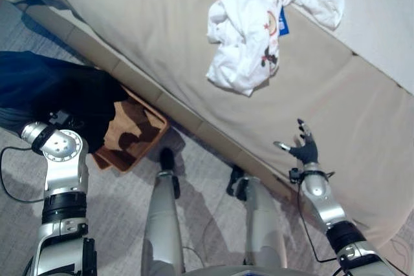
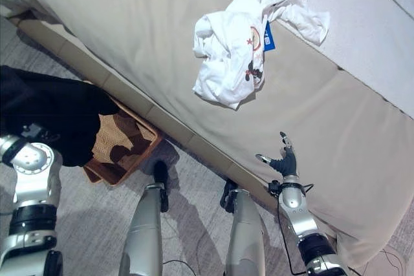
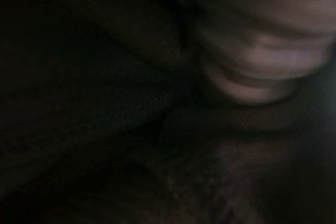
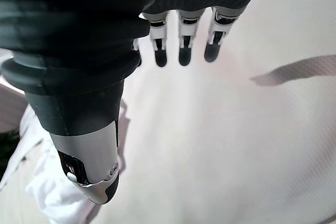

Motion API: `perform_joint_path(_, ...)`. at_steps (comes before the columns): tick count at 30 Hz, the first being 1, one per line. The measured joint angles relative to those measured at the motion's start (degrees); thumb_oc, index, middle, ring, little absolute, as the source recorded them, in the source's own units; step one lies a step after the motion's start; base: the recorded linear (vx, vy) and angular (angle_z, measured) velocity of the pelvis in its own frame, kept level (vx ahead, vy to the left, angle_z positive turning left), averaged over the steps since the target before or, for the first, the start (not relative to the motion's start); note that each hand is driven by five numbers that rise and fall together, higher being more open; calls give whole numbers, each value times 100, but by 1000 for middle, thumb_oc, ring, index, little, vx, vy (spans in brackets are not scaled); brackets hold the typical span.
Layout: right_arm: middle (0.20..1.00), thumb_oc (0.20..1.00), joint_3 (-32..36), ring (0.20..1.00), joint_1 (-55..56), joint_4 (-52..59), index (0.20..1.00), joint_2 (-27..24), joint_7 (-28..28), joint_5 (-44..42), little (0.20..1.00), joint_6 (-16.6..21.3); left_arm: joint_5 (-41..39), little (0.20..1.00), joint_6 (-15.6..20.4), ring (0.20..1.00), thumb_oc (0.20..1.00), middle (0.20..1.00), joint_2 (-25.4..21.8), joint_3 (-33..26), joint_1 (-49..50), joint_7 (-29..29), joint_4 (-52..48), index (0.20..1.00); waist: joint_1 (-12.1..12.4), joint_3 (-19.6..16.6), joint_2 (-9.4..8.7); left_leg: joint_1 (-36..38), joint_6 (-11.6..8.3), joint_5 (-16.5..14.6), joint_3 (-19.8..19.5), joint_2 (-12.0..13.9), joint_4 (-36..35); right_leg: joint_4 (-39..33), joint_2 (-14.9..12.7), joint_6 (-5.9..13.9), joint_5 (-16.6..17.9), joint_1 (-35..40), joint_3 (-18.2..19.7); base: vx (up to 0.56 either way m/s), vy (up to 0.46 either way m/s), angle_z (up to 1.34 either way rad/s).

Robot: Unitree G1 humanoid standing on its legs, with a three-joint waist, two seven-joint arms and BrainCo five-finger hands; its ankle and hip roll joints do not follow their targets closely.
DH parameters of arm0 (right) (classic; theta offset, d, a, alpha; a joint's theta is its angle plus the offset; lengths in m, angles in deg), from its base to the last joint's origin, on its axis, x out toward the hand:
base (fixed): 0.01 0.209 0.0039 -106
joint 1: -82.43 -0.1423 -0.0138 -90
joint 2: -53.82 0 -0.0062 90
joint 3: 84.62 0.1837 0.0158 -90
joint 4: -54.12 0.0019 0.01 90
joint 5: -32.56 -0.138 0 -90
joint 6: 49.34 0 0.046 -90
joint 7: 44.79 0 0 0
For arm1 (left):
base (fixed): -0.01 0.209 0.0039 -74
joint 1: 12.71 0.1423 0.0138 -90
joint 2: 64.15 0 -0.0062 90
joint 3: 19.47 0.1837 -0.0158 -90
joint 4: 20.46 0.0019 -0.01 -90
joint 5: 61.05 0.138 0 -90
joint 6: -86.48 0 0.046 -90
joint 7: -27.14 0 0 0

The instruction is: Pick up clothes into the bucket

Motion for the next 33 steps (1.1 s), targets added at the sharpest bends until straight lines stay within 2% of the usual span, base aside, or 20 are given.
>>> perform_joint_path(3,1000,1000,-4,1000,-6,-16,1000,28,23,0,1000,-4,-4,200,-1,200,200,200,-82,0,-19,-11,5,200,1,-1,-1,35,9,126,39,-15,-114,-58,10,-22,59,-33,17,-12,6,-2)
perform_joint_path(9,1000,1000,-1,1000,-31,-10,1000,27,30,0,1000,-5,-106,200,-18,200,200,200,-70,13,-23,-169,295,200,-14,-1,2,42,-9,131,54,15,-125,-85,33,-23,64,-44,30,-2,-14,-2)
perform_joint_path(14,1000,1000,25,1000,-32,0,1000,21,47,0,1000,-4,-124,200,-24,200,200,200,146,20,144,-228,524,200,-20,-2,3,-123,-28,117,56,35,-56,-16,45,-34,51,-222,61,0,0,0)
perform_joint_path(18,1000,1000,61,1000,-31,6,1000,17,48,-2,1000,-2,-121,200,-25,200,200,200,285,21,247,-225,566,200,-30,-1,4,-587,-53,73,-6,45,273,301,25,-80,5,-644,86,-8,-3,0)
perform_joint_path(23,1000,1000,60,1000,-39,-9,1000,15,14,-18,1000,54,-116,200,-16,200,200,200,412,28,345,-155,770,200,-22,1,2,-1131,-43,-298,-76,106,1059,955,-13,-129,-251,-1114,207,3,-6,-5)
perform_joint_path(27,1000,1000,12,1000,-46,1,1000,15,-5,-51,1000,84,-116,200,-8,200,200,200,416,32,309,-42,955,200,-41,-11,-18,-1526,-50,-465,-133,143,1514,1353,-21,-161,-418,-1477,303,-2,-17,-6)
perform_joint_path(33,1000,1000,8,1000,-49,44,1000,13,-18,-59,1000,134,-108,200,-12,200,200,200,327,85,121,16,1334,200,-72,-36,-57,-1949,-13,-439,-179,157,1660,1475,-9,-159,-409,-1881,318,-2,1,-1)
